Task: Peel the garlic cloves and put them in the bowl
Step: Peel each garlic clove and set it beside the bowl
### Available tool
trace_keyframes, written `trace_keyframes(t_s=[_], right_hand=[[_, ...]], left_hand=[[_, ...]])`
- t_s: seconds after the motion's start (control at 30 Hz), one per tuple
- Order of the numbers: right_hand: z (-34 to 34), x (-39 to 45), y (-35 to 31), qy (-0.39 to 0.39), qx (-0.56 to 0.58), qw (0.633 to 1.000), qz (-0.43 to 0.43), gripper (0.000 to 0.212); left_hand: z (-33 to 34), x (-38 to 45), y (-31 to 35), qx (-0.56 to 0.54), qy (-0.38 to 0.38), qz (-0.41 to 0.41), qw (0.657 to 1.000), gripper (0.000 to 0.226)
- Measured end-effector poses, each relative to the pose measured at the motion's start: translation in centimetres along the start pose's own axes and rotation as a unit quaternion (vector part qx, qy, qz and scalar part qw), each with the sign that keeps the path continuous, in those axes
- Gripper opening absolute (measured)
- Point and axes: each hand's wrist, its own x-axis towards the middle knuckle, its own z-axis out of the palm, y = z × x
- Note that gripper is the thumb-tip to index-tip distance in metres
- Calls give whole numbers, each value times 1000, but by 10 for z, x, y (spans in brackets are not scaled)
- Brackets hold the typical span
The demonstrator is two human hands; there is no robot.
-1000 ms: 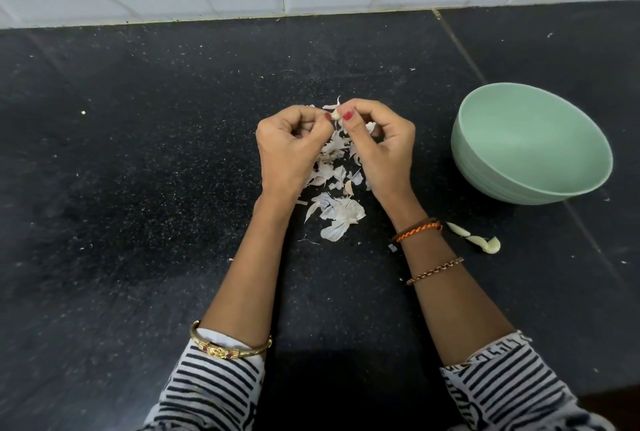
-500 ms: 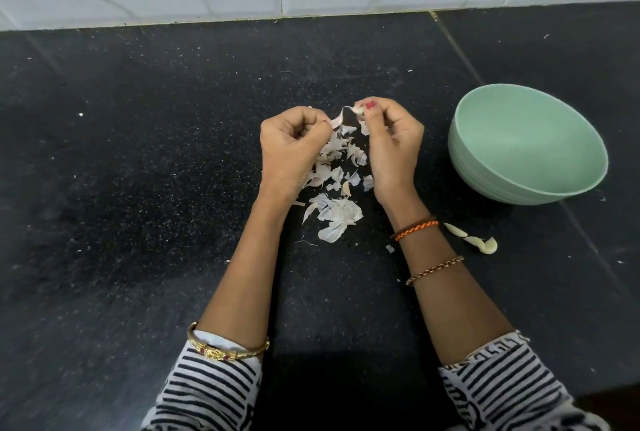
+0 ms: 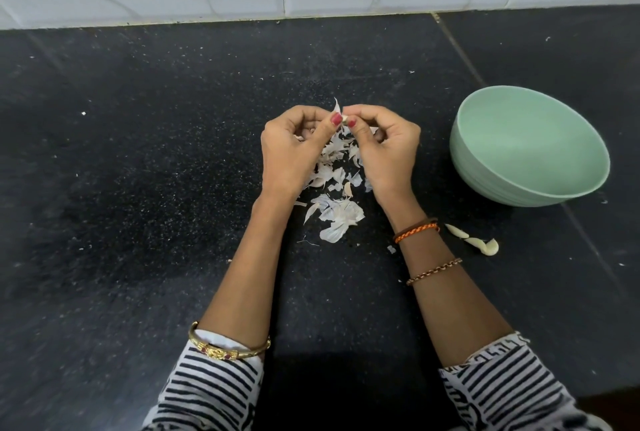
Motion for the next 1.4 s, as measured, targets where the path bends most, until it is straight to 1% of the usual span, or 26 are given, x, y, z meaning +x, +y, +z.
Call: trace_keyframes(t_s=[0.13, 0.23, 0.33, 0.4, 0.47, 0.5, 0.57, 0.67, 0.77, 0.8, 0.83, 0.9, 0.97, 1.0, 1.07, 1.17, 1.4], right_hand=[[2, -1, 0, -1, -5, 1000, -8, 11], [4, -2, -1, 13, -26, 999, -27, 14], [9, -6, -3, 21, -34, 998, -45, 14], [13, -7, -6, 23, 0, 1000, -15, 18], [13, -5, -10, 39, 66, 996, 39, 23], [10, -3, -10, 51, 93, 993, 55, 24], [4, 1, -8, 59, 110, 990, 61, 24], [2, 1, -6, 47, 98, 993, 50, 13], [5, -1, -5, 35, 79, 996, 37, 9], [6, -1, -3, 36, 73, 996, 34, 9], [6, -1, -2, 37, 71, 996, 35, 10], [5, -1, -2, 37, 74, 996, 46, 13], [5, -1, -2, 36, 78, 995, 54, 14], [4, -1, -1, 36, 79, 995, 54, 15], [3, 0, 0, 31, 83, 995, 54, 17], [2, 0, 0, 18, 82, 995, 52, 16], [1, 1, -4, 0, 91, 995, 50, 23]], left_hand=[[3, 0, -3, 8, -8, 16, 1000, 14], [5, 1, -4, 2, -15, 2, 1000, 22], [9, 1, -3, -44, -3, -21, 999, 29], [11, 0, 1, -106, 13, -55, 993, 34], [10, 0, 3, -150, 26, -73, 986, 37], [9, 1, 3, -146, 28, -70, 986, 38], [4, 3, -2, -87, 29, -34, 995, 40], [4, 3, -6, 2, 57, 4, 998, 44], [2, 2, -11, 80, 80, 38, 993, 53], [0, 2, -12, 92, 83, 48, 991, 50], [-1, 3, -13, 96, 84, 53, 990, 40], [-3, 3, -12, 67, 63, 45, 995, 5], [-1, 4, -10, 22, 50, 39, 998, 19], [-1, 4, -10, -2, 47, 37, 998, 21], [1, 3, -7, -45, 23, 41, 998, 17], [3, 1, -4, -80, -13, 47, 996, 13], [4, 1, -5, -78, -13, 59, 995, 11]])
